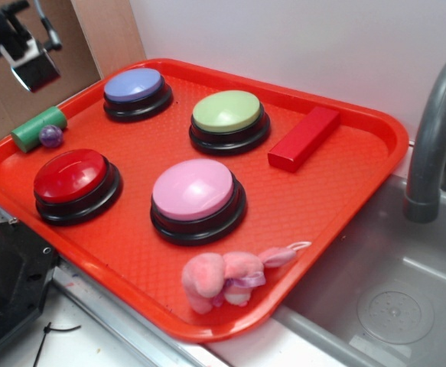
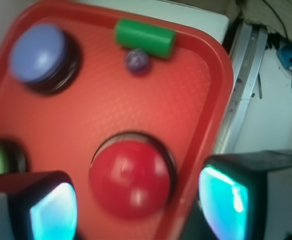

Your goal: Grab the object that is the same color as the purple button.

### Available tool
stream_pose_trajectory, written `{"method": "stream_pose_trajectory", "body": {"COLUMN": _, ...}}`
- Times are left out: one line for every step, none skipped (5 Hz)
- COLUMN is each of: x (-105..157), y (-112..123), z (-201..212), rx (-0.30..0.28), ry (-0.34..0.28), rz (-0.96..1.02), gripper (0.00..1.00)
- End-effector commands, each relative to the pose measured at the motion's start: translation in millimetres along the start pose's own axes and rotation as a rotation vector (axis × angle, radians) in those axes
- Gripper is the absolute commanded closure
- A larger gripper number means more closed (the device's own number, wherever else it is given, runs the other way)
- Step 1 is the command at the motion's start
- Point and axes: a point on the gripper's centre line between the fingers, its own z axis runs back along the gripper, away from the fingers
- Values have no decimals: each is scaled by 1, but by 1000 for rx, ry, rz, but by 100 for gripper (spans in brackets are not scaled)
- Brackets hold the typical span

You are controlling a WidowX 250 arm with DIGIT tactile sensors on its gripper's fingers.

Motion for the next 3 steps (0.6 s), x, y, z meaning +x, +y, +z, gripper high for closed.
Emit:
{"method": "stream_pose_trajectory", "body": {"x": 48, "y": 1, "z": -52, "rx": 97, "ry": -107, "rz": 215, "gripper": 0}}
{"method": "stream_pose_trajectory", "body": {"x": 65, "y": 2, "z": -70, "rx": 126, "ry": -91, "rz": 260, "gripper": 0}}
{"method": "stream_pose_trajectory", "body": {"x": 77, "y": 1, "z": -80, "rx": 144, "ry": -138, "rz": 290, "gripper": 0}}
